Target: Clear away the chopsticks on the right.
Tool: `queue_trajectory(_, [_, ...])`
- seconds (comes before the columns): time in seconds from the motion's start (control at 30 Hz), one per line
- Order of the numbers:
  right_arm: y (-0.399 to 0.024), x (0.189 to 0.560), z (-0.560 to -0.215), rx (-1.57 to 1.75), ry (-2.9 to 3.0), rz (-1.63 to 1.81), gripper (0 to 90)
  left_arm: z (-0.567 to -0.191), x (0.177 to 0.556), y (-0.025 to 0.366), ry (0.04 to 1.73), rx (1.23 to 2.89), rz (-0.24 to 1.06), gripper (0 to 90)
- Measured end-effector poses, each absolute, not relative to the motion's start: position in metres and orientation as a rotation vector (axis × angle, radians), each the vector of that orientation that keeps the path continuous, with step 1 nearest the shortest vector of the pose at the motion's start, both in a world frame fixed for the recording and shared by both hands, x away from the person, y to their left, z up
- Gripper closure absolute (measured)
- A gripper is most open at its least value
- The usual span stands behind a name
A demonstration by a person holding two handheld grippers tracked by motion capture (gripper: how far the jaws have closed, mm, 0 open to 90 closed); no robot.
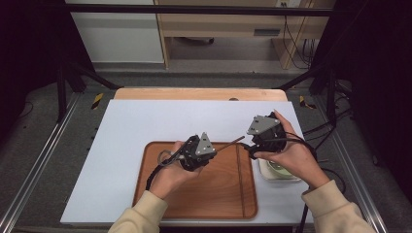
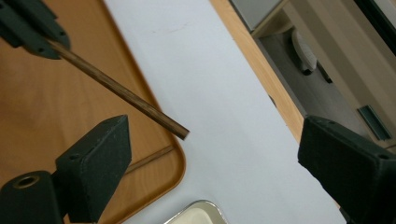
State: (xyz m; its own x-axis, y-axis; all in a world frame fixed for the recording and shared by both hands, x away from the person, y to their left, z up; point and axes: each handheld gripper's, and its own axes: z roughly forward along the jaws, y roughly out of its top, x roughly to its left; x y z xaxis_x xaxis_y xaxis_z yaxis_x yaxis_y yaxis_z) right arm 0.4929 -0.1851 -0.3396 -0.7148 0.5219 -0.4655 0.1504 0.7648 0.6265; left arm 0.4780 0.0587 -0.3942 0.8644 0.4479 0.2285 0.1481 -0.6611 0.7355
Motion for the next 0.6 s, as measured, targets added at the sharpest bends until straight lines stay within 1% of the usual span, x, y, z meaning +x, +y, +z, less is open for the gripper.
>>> queue_trajectory(0.3, [-0.205, 0.506, -0.332, 0.707, 2.163, 0.855, 9.1, -0.395, 0.479, 0.067, 0.475, 2.256, 0.531, 84.5])
queue_trajectory(0.43, [-0.215, 0.501, -0.324, 0.84, 2.077, 0.983, 8.6, -0.399, 0.475, 0.071, 0.495, 2.246, 0.53, 84.5])
queue_trajectory(0.6, [-0.224, 0.487, -0.323, 0.885, 1.964, 1.075, 11.1, -0.405, 0.472, 0.077, 0.539, 2.24, 0.554, 84.5])
